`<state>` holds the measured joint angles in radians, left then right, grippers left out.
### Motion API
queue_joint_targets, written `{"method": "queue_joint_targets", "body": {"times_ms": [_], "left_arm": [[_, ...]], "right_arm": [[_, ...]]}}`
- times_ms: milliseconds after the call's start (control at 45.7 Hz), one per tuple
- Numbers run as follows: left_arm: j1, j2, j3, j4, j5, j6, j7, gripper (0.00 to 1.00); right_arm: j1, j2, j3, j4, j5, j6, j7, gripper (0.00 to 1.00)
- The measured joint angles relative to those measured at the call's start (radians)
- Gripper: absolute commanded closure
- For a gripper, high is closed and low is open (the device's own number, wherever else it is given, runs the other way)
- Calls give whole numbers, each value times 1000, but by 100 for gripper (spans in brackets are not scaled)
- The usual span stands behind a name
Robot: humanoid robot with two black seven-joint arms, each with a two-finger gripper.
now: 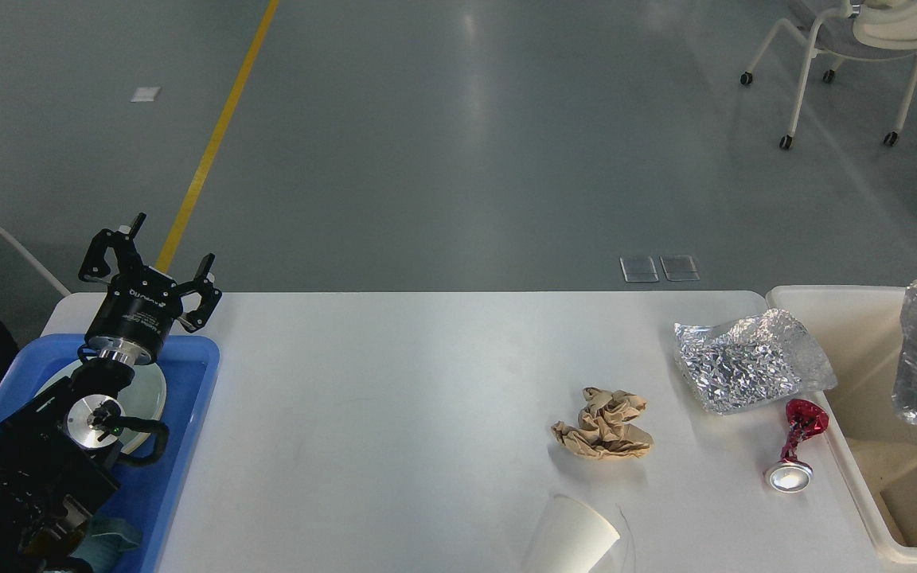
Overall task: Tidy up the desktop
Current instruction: 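Lift the foil packet and drop it into the white bin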
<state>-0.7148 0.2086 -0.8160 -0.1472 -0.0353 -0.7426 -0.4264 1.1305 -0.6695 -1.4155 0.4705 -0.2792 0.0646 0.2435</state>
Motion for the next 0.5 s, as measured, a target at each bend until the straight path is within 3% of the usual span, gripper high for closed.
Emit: {"method": "queue_joint_targets", "body": {"times_ms": [175,197,219,241,263,504], "left_arm": [[0,0,0,0,0,0,0,0],[0,0,0,0,0,0,0,0],[0,0,0,0,0,0,0,0],[0,0,0,0,0,0,0,0],[0,0,0,0,0,0,0,0],[0,0,0,0,0,0,0,0]], "right_arm": [[-352,66,50,-358,119,15,3,100],[-372,71,50,-376,129,16,3,89],[-387,75,50,-388,138,17,3,65],[-401,80,50,-399,147,17,3,26],[-409,82,50,-404,151,18,3,0],[-418,101,67,-418,169,20,3,0]]}}
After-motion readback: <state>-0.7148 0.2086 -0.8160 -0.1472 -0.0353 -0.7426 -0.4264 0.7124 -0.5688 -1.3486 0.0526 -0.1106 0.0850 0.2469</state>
